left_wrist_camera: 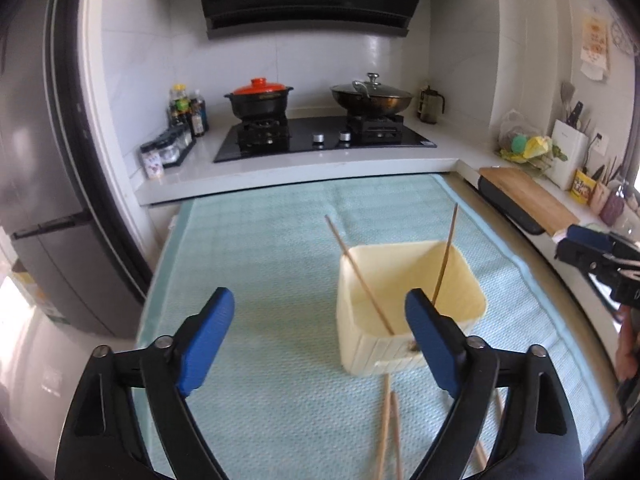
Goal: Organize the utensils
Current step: 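Carry the chopsticks over the cream box and open both grippers to drop them in, then withdraw both grippers from the box back toward the remaining utensils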
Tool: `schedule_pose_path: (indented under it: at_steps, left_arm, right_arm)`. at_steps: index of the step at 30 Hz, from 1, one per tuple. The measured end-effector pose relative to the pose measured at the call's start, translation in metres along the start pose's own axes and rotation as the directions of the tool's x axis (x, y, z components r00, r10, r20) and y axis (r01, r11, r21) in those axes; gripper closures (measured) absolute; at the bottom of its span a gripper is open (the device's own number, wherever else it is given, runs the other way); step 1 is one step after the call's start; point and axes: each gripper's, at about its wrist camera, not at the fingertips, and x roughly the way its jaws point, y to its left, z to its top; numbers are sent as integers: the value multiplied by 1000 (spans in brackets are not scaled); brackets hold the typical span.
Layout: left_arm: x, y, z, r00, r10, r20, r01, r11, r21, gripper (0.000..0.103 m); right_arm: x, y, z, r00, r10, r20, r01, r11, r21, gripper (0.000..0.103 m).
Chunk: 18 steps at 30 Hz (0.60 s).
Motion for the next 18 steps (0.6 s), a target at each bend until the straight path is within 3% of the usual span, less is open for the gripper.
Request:
schedule_pose_path:
  at_steps: [6,11,14,18]
  left_arm:
    - [-79,24,-100,985,118,128,-112,992,-52,4]
    - [-97,10,-142,983,141,117,-143,990,10,4]
    - [-99,3,-154,990,91,107,-91,996,-3,4]
    - [-88,-10,-165,994,46,104,-46,999,-3,4]
  right_arm:
    - [-72,-5,-78,993,-113,36,115,992,-59,17]
    - [-101,-10,-129,986,-163,14,164,986,-27,16]
    - [-111,-9,-147,983,-183,11,183,983,1,16]
    - [-129,-6,-172,984,-162,79,158,986,47,16]
